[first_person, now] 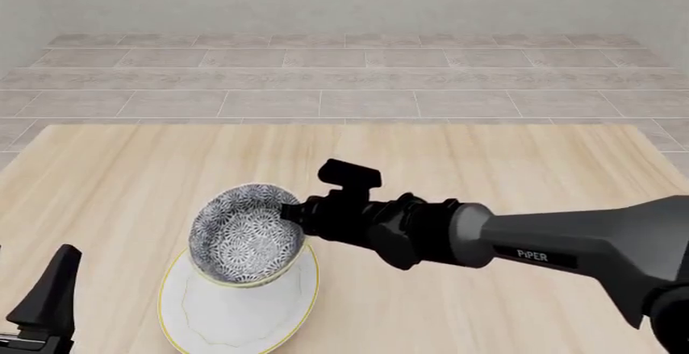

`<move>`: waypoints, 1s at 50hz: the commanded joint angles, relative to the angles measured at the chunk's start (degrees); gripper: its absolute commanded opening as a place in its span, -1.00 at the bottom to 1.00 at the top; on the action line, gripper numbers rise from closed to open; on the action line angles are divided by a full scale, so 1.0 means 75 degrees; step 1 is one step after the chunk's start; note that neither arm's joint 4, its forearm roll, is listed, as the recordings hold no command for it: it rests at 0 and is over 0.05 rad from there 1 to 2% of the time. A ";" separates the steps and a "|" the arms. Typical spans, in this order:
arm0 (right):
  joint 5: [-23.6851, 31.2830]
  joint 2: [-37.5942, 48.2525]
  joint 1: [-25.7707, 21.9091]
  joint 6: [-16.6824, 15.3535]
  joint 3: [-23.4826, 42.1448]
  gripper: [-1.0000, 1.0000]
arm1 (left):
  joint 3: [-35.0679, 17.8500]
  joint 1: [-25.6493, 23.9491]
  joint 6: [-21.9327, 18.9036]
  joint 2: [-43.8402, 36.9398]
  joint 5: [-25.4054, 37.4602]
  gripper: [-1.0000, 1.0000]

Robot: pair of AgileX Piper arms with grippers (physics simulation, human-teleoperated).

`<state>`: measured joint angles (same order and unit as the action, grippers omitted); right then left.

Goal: Put the bowl on the plate.

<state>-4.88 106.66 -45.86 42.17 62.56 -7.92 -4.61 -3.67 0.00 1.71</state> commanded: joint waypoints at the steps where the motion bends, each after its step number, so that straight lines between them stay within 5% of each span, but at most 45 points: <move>1: -0.0116 0.0072 -0.0050 0.0088 0.0014 -1.00 | -0.0006 -0.0011 -0.0002 0.0000 0.0008 1.00; 50: -0.0424 0.0342 -0.0375 0.0291 -0.0225 -1.00 | 0.0042 -0.0056 -0.0029 0.0000 0.0019 1.00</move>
<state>-7.49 109.14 -48.24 43.86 61.01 -7.64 -5.00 -3.85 0.00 1.86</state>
